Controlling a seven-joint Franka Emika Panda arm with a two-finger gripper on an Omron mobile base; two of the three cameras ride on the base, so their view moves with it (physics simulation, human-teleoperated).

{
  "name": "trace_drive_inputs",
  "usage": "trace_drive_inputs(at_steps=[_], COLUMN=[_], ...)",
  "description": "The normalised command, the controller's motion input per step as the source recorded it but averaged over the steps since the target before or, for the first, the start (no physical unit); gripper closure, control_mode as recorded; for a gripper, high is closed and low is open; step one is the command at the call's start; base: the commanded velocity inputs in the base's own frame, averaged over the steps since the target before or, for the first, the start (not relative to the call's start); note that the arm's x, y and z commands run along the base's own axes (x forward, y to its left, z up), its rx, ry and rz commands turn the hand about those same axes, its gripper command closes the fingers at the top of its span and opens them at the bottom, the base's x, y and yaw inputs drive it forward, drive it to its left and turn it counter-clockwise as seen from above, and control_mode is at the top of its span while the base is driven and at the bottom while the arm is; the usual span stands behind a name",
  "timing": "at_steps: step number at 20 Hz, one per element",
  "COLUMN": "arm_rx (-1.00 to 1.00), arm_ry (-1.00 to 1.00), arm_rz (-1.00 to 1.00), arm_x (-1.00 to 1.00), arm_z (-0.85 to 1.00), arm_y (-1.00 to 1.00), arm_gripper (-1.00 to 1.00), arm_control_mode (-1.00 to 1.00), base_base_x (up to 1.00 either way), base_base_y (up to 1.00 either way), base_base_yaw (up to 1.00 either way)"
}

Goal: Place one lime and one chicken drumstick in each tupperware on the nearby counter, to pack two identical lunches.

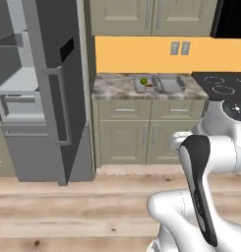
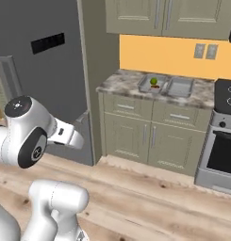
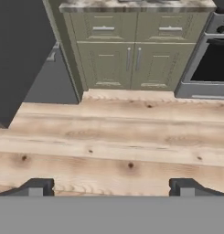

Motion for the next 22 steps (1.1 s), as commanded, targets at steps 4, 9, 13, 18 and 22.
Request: trace_drive_inputs(at_steps=[4,9,13,18,22], arm_rx=[0.00,0.00,0.00,0.00,0.00], arm_ry=[0.00,0.00,0.00,0.00,0.00], arm_rz=[0.00,0.00,0.00,0.00,0.00], arm_x=[0.00,0.00,0.00,0.00,0.00], arm_z=[0.00,0.00,0.00,0.00,0.00], arm_y=[0.00,0.00,0.00,0.00,0.00], arm_gripper=[-1.00,-1.00,-1.00,-1.00,-1.00], arm_control_mode=[1.00,1.00,1.00,1.00,1.00], base_base_x=[-0.95,-0.52,-0.44,-0.03,0.12], base_base_y=[0.66,0.97,1.00,1.00,1.00], base_base_yaw=[0.12,0.08,0.02,-0.03,-0.09])
